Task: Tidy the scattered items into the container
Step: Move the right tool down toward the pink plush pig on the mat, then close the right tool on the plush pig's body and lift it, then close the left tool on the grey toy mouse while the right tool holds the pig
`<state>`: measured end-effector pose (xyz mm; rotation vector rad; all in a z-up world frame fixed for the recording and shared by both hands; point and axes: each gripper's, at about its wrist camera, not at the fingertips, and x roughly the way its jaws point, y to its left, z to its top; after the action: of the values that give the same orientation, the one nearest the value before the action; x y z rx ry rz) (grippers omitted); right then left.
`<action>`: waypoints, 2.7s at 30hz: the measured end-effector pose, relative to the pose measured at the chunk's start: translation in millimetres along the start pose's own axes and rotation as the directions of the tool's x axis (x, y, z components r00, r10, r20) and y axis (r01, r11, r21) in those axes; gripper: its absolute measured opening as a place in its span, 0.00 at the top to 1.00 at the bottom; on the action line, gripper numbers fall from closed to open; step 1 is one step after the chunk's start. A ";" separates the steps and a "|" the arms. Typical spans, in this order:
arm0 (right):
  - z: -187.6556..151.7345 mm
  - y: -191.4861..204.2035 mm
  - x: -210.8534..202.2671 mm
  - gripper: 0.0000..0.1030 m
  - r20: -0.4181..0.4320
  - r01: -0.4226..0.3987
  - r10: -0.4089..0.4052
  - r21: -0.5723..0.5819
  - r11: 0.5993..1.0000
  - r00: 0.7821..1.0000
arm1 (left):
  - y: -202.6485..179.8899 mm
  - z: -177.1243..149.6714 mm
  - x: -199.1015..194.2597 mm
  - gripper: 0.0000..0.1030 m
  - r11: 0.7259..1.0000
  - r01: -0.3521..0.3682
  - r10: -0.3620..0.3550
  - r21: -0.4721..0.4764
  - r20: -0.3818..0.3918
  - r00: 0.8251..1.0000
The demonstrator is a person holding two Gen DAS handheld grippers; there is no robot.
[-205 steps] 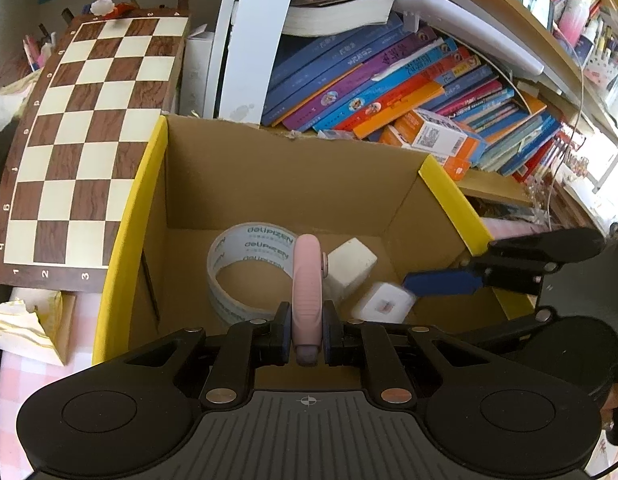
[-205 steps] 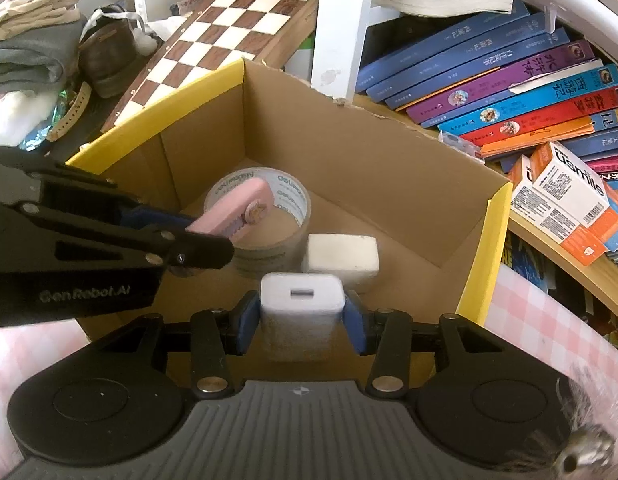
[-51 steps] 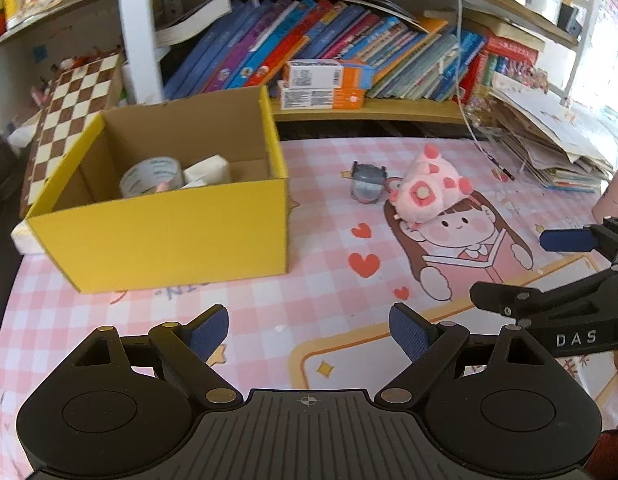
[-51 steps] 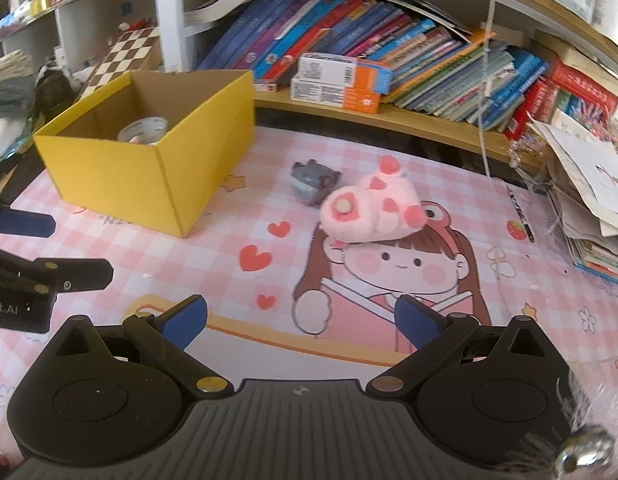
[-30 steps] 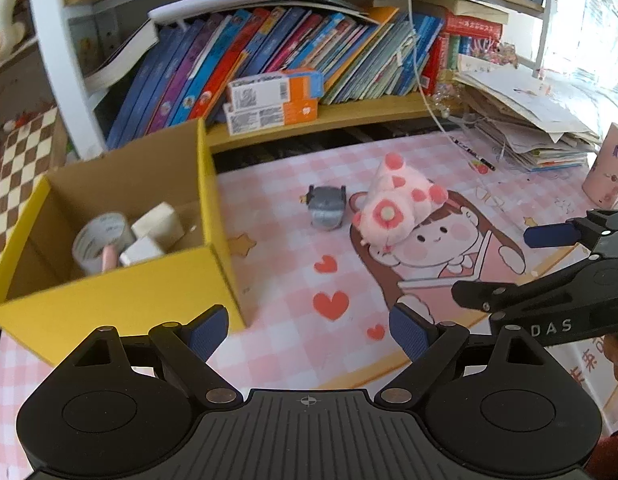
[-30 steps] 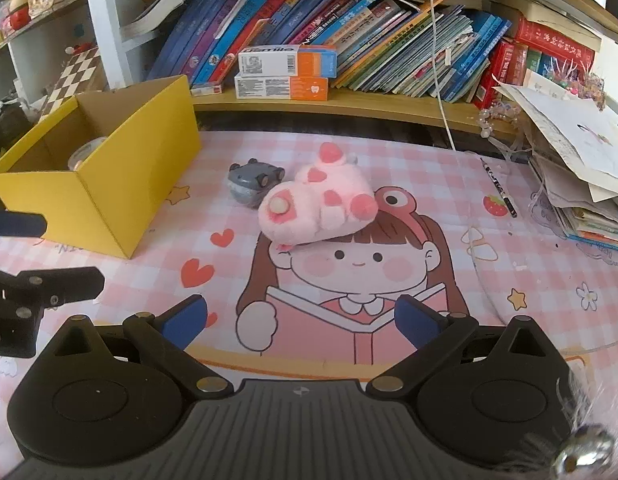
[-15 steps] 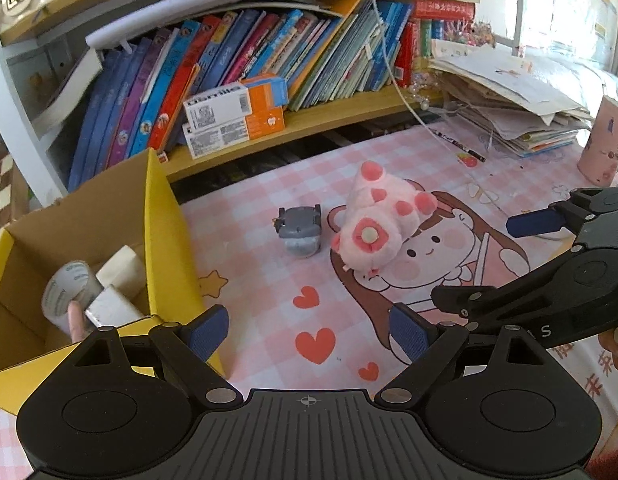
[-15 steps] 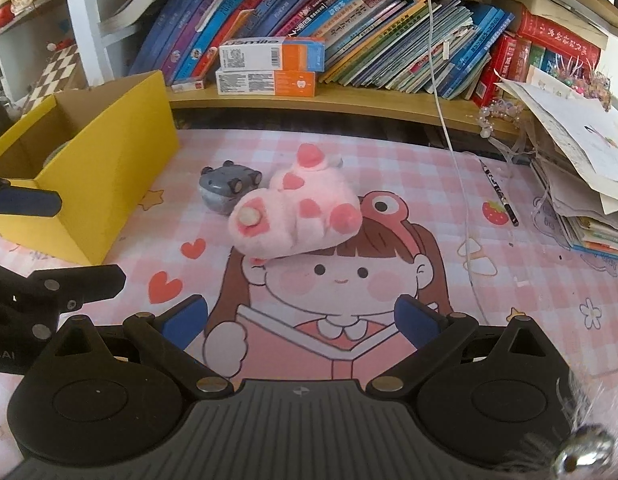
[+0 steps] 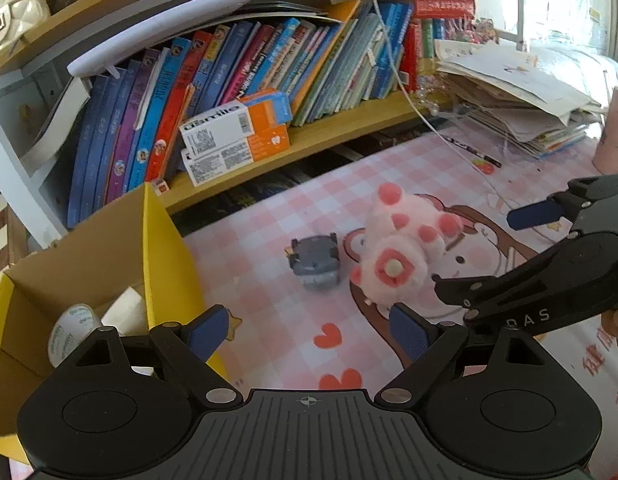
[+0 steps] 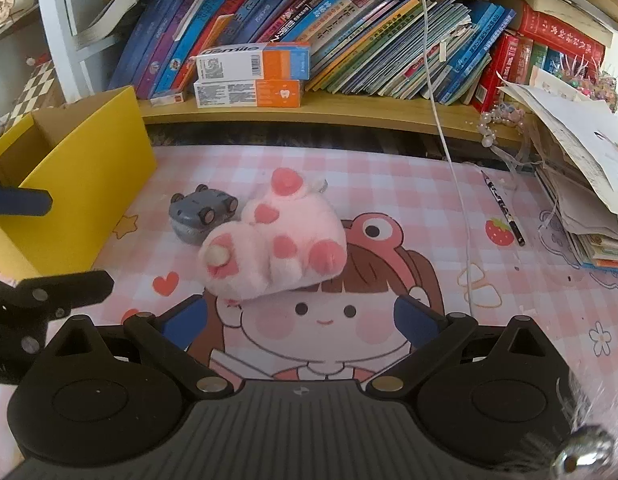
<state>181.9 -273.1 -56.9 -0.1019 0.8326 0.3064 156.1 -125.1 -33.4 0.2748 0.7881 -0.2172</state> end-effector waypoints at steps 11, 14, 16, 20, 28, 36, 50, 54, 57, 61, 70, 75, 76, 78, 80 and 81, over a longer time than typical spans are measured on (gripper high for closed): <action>18.3 2.8 23.1 0.02 0.008 -0.027 0.027 0.004 1.000 1.000 | 6.4 5.5 12.6 0.13 1.000 -0.017 0.017 0.004 -0.012 1.000; 24.4 5.9 30.2 0.02 0.010 -0.047 0.047 0.000 0.999 0.999 | 4.7 4.2 15.1 0.13 1.000 -0.013 0.013 0.014 -0.019 1.000; 27.6 7.9 36.7 0.02 0.003 -0.052 0.052 -0.002 0.999 0.999 | 3.2 3.6 17.0 0.13 1.000 -0.010 0.010 0.019 -0.022 1.000; 33.1 9.4 50.1 0.02 -0.013 -0.058 0.058 0.003 0.998 0.998 | 2.5 3.0 20.4 0.13 0.999 -0.026 0.026 0.030 -0.030 0.999; 38.0 6.8 64.5 0.02 -0.037 -0.081 0.082 0.022 0.996 0.996 | 7.2 3.1 24.0 0.13 0.999 -0.035 0.035 0.015 -0.032 0.999; 38.7 7.7 71.7 0.03 -0.041 -0.096 0.097 0.037 0.995 0.994 | 11.2 2.8 27.1 0.13 0.999 -0.043 0.043 0.013 -0.038 0.998; 37.5 -4.6 55.1 0.26 -0.013 -0.120 0.122 0.069 0.990 0.992 | -7.0 9.1 32.2 0.13 0.998 0.010 -0.008 0.056 -0.027 1.000; 35.9 -13.7 49.9 0.29 -0.007 -0.106 0.107 0.097 0.990 0.994 | -10.1 11.5 36.0 0.14 0.998 0.023 -0.022 0.050 -0.024 0.999; 34.5 -22.4 41.9 0.29 0.006 -0.091 0.091 0.121 0.988 0.996 | -12.9 13.9 37.0 0.15 0.999 0.021 -0.021 0.049 -0.013 1.000; 30.0 -35.0 29.5 0.29 0.017 -0.055 0.053 0.139 0.989 0.998 | -15.7 17.5 41.5 0.15 0.999 0.026 -0.025 0.039 -0.006 1.000; 10.8 -54.9 20.5 0.29 -0.013 0.008 -0.006 0.171 0.985 1.000 | -20.9 24.1 53.8 0.17 0.999 0.030 -0.030 0.015 -0.002 1.000; 5.5 -55.0 19.8 0.28 -0.010 0.015 -0.013 0.165 0.986 1.000 | -20.0 26.0 63.8 0.28 1.000 0.029 -0.029 -0.008 -0.016 0.999; 5.5 -53.8 20.2 0.28 -0.009 0.017 -0.016 0.158 0.987 1.000 | -19.8 26.2 65.9 0.30 1.000 0.029 -0.030 -0.011 -0.019 0.999; 5.7 -51.9 21.4 0.27 -0.007 0.021 -0.020 0.146 0.989 1.000 | -19.6 26.6 70.1 0.37 1.000 0.027 -0.028 -0.016 -0.025 0.999; 5.8 -51.7 22.2 0.26 -0.005 0.021 -0.021 0.145 0.989 1.000 | -19.2 27.0 73.8 0.40 1.000 0.021 -0.021 -0.021 -0.028 0.999; 5.8 -51.9 22.6 0.26 -0.005 0.021 -0.020 0.146 0.989 1.000 | -18.8 27.2 75.5 0.40 1.000 0.017 -0.018 -0.024 -0.028 0.999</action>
<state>216.2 -316.2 -71.4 0.0262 0.8545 0.2248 220.5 -158.3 -72.6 0.2488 0.8212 -0.2203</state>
